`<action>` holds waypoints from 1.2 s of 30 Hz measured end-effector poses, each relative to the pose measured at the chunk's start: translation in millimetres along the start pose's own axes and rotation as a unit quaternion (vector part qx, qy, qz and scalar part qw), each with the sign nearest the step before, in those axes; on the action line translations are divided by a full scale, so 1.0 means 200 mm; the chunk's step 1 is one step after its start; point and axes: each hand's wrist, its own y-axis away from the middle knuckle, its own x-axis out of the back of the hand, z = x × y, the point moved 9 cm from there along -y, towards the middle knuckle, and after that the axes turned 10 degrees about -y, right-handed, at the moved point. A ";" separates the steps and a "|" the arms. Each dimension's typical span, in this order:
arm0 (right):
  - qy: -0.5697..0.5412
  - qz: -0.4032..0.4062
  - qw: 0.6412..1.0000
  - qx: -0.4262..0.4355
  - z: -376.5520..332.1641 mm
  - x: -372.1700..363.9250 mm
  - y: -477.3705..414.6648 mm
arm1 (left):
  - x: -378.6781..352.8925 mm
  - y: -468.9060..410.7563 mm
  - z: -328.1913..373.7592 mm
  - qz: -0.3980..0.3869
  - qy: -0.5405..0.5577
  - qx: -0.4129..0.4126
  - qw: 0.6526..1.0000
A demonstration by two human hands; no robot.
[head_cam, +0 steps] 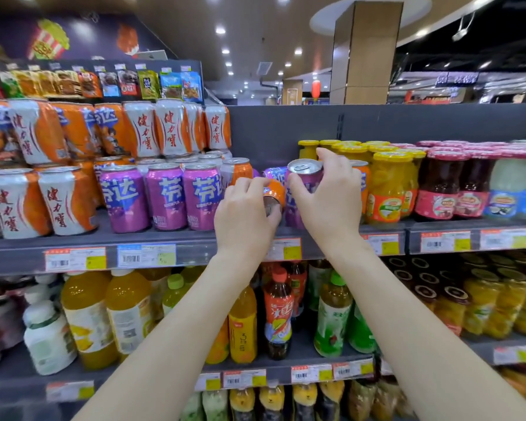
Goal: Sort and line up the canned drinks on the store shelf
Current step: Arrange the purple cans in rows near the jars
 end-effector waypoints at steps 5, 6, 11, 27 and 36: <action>0.007 -0.036 0.999 -0.022 0.07 -0.08 0.05 | -0.16 -0.03 -0.09 -0.121 -0.024 0.058 0.991; 0.011 -0.042 0.999 -0.024 0.08 -0.09 0.06 | -0.19 -0.04 -0.09 -0.137 -0.017 0.062 0.988; -0.005 -0.017 0.999 -0.035 0.10 -0.09 0.13 | -0.25 -0.08 -0.09 -0.171 0.011 0.071 0.983; -0.046 0.026 0.998 -0.038 0.16 -0.10 0.21 | 0.00 -0.05 -0.12 0.018 0.131 0.053 0.990; 0.003 -0.042 0.994 -0.099 0.21 -0.15 0.19 | 0.06 -0.12 -0.17 0.043 0.172 0.057 0.982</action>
